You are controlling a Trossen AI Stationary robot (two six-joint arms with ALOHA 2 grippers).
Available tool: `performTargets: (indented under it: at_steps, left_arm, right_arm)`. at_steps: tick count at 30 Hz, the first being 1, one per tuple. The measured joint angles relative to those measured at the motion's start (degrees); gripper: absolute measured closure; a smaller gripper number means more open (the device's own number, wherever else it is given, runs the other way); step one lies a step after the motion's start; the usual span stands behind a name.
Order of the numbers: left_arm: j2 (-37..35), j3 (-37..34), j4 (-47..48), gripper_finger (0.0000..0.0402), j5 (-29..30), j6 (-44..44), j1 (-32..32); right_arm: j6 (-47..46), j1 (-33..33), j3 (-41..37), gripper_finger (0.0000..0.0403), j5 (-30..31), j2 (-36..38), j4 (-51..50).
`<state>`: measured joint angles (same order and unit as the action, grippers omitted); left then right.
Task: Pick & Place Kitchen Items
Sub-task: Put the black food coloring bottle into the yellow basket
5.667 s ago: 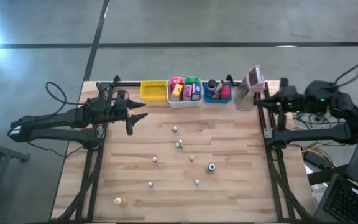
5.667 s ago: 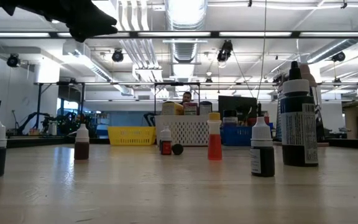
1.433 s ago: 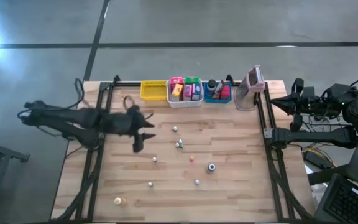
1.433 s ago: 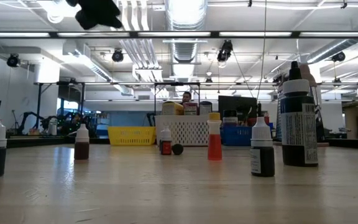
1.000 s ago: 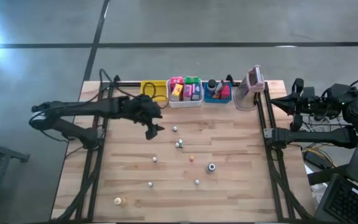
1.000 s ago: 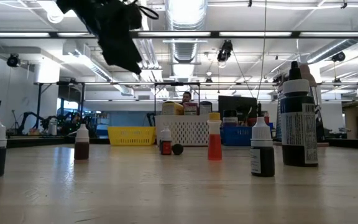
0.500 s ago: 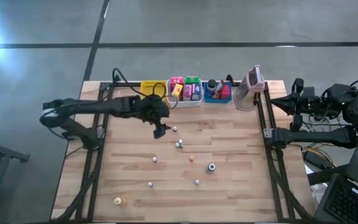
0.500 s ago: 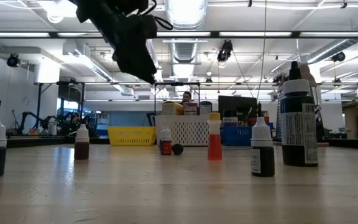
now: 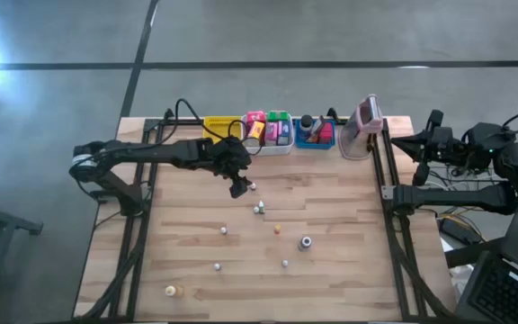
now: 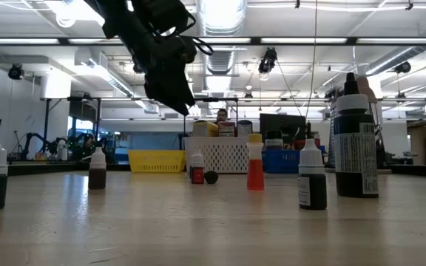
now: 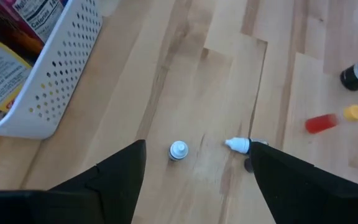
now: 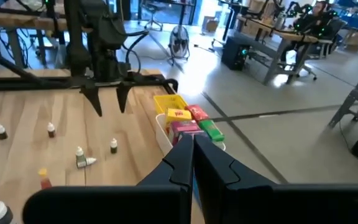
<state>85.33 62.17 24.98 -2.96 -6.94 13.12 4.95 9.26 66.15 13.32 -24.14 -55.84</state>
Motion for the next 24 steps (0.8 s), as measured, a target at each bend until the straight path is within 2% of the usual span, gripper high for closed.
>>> performTargets:
  at_steps: [10, 19, 24]
  left_arm:
    - [2.8, 0.0, -0.6, 0.0111, 0.0, -2.9, 1.3]
    - [4.8, 0.0, -3.4, 0.0111, 0.1, -11.1, 1.4]
    - [4.7, 0.0, -2.0, 0.0113, 3.6, -15.8, 1.4]
  right_arm:
    - [-4.4, 0.0, -0.2, 0.0394, 0.6, 0.0, -4.1]
    - [-4.8, 0.0, -0.2, 0.0394, 0.3, 0.0, -4.0]
    - [-4.5, 0.0, -0.2, 0.0394, 0.3, 0.0, -4.0]
